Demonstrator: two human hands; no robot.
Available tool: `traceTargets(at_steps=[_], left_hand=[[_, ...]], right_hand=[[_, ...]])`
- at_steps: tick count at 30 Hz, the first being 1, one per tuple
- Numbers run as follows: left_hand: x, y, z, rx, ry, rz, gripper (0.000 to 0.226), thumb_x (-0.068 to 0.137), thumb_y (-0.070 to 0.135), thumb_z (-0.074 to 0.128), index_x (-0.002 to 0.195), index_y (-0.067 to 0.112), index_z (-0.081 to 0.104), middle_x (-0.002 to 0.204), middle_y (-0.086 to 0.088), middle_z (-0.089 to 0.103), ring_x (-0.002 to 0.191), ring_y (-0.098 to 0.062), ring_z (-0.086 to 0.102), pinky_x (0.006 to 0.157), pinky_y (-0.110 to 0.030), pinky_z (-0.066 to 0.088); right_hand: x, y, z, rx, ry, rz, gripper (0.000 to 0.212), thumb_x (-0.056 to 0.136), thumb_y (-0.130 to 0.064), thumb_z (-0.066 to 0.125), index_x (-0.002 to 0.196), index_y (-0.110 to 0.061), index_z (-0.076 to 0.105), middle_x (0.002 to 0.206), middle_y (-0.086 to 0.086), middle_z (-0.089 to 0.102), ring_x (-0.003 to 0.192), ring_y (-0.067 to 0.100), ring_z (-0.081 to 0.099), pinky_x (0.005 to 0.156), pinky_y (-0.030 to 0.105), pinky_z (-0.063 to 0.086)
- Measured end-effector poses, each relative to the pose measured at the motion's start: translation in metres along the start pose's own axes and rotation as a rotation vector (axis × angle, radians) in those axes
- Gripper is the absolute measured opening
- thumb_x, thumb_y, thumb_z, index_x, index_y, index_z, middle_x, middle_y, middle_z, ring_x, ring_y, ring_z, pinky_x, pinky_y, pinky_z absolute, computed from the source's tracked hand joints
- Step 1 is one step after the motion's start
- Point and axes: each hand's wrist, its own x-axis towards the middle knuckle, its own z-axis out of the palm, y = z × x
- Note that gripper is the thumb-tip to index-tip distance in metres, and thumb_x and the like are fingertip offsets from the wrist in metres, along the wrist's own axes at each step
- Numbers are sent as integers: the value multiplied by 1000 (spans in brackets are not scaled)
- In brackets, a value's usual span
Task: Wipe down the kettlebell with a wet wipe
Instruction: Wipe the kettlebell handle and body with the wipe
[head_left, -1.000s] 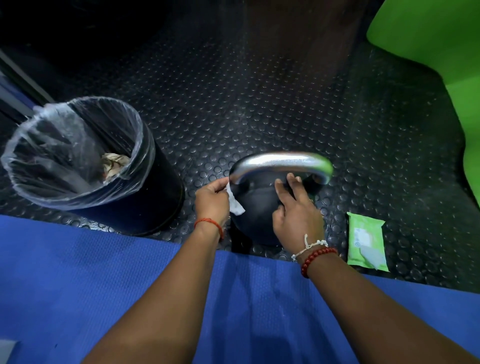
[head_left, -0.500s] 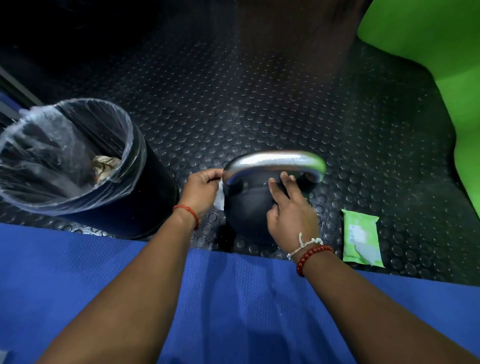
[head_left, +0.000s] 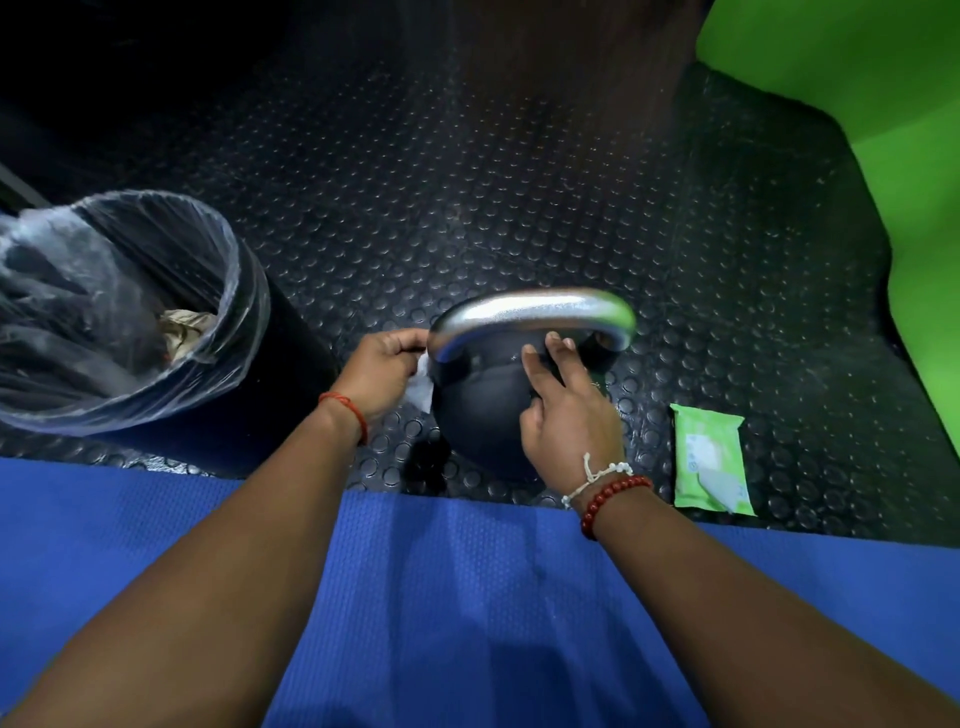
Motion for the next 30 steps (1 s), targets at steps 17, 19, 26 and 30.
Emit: traceTargets(at_steps=[17,19,26,30], left_hand=[[11,30,-9,196,-191,111,48,79,-22,40,77,12,74,74,6,62,63,7,55,61,-7,41],[14,33,-12,175,-247,96,53,81,-20,42,80,21,75,76,7,71,73,-2,64,70,-14,48],[22,33,-11,175,-230,77,59,85,-14,45,125,28,57,112,-3,69,107,-17,63,94,-33,48],[14,30,-10,93,-113,23,63,86,-15,37,135,24,47,98,4,68,90,-5,62,85,-22,47]], right_hand=[[4,-4,-5,-11,-40,31,52,86,-14,51,138,-15,49,151,5,34,141,22,29,107,38,38],[6,-6,-5,-17,-50,7,52,87,-16,50,138,-11,46,151,5,35,143,22,25,114,39,29],[28,-31,-5,-74,-172,-205,55,86,-10,49,140,-19,43,145,-3,43,140,16,28,118,39,1],[38,-33,-1,-31,-164,-195,50,83,-5,50,129,-24,55,134,-6,54,131,13,41,118,43,8]])
